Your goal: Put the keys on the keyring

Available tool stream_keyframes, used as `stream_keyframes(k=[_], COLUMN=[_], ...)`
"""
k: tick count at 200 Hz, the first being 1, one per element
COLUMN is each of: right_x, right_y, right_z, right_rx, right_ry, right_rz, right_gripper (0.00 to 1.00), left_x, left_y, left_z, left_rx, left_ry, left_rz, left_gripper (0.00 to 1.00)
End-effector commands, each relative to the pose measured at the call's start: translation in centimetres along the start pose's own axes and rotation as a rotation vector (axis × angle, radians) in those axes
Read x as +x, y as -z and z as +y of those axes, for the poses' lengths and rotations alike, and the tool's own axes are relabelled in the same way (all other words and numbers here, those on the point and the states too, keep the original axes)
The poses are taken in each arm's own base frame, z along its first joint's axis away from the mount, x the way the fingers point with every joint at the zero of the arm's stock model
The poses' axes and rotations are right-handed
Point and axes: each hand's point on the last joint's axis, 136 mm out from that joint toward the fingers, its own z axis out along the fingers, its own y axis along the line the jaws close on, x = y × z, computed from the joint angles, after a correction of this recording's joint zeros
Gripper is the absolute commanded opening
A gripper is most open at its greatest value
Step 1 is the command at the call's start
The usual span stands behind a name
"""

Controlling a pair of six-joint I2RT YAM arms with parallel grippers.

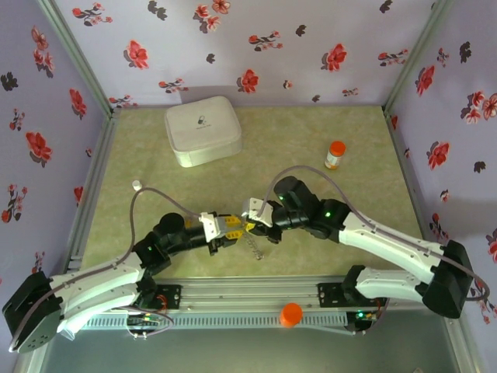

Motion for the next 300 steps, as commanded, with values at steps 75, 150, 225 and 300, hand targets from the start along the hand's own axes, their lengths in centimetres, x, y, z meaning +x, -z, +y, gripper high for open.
stream_keyframes(k=[75, 150, 225, 300], right_x=[-1.3, 0.4, 0.1, 0.5], right_y=[0.9, 1.8, 1.1, 0.9], right_z=[0.2, -0.6, -0.2, 0.6], right_rx=[-0.050, 0.055, 0.005, -0.039], right_ry=[-0.016, -0.173, -0.209, -0.203], right_rz=[-0.061, -0.206, -0.233, -0.209], right_gripper=[0.25, 0.37, 0.30, 0.13], left_x=[-1.1, -1.9, -1.7, -2.1], left_y=[-0.2, 0.7, 0.3, 0.3], left_z=[-0.8, -0.7, -0.8, -0.8], left_rx=[0.059, 0.018, 0.031, 0.034], left_ry=[-0.054, -0.021, -0.015, -0.024], left_rz=[0.000, -0.140, -0.141, -0.148], left_gripper=[0.00, 0.00, 0.00, 0.00])
